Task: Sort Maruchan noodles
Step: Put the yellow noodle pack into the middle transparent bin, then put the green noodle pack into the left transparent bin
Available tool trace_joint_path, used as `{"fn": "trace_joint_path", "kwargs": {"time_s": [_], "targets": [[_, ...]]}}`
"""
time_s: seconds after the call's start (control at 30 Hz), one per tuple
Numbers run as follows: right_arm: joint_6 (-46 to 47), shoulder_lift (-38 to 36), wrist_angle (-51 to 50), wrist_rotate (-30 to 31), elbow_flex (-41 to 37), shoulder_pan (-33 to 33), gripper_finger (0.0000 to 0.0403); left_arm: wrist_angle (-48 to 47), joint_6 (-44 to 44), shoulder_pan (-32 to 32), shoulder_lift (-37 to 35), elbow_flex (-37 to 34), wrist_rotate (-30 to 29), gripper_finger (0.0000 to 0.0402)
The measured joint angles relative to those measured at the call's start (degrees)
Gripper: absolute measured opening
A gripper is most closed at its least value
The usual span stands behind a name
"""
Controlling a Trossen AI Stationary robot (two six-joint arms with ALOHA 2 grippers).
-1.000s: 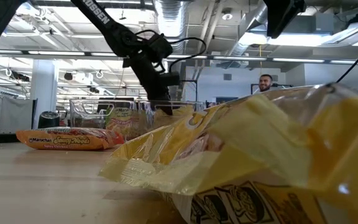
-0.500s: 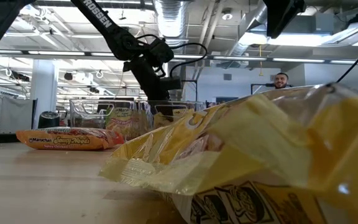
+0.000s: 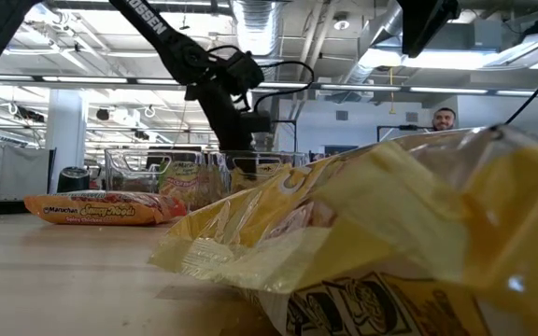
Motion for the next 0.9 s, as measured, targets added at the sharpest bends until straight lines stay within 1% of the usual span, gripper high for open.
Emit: {"fn": "trace_joint_path", "kwargs": {"time_s": [0.13, 0.27, 0.37, 0.43, 0.53, 0.7, 0.77, 0.9], "targets": [[0.0, 0.0, 0.0, 0.0, 0.0, 0.0, 0.0159, -3.0, -3.1, -0.7, -2.8, 0.0, -0.6, 0.0126], [-0.2, 0.0, 0.0, -0.1, 0.0, 0.0, 0.0159, -6.0, -6.9, -1.0, -7.3, 0.0, -0.2, 0.0126], [-2.1, 0.0, -0.1, -1.7, 0.0, 0.0, 0.0159, -10.5, -9.8, -1.4, -11.2, 0.0, 0.1, 0.0126], [-3.4, 0.0, -0.4, -3.2, 0.0, 0.0, 0.0159, -13.5, -12.1, -1.9, -14.2, 0.0, 2.1, 0.0126], [-3.7, 0.0, -0.9, -6.8, 0.0, 0.0, 0.0159, -17.7, -16.0, -3.3, -18.8, 0.0, 7.0, 0.0126], [-5.3, 0.0, -0.6, -11.0, 0.0, 2.5, 0.0159, -24.3, -20.5, -7.0, -26.2, 0.0, 14.7, 0.0126], [-5.5, 0.0, -0.3, -12.6, -0.2, 4.0, 0.0159, -26.1, -22.2, -8.9, -28.7, 0.0, 16.2, 0.0126], [-5.5, 0.0, 0.2, -15.2, -0.3, 7.9, 0.0159, -29.5, -26.0, -13.1, -33.3, 0.0, 16.9, 0.0126]]}}
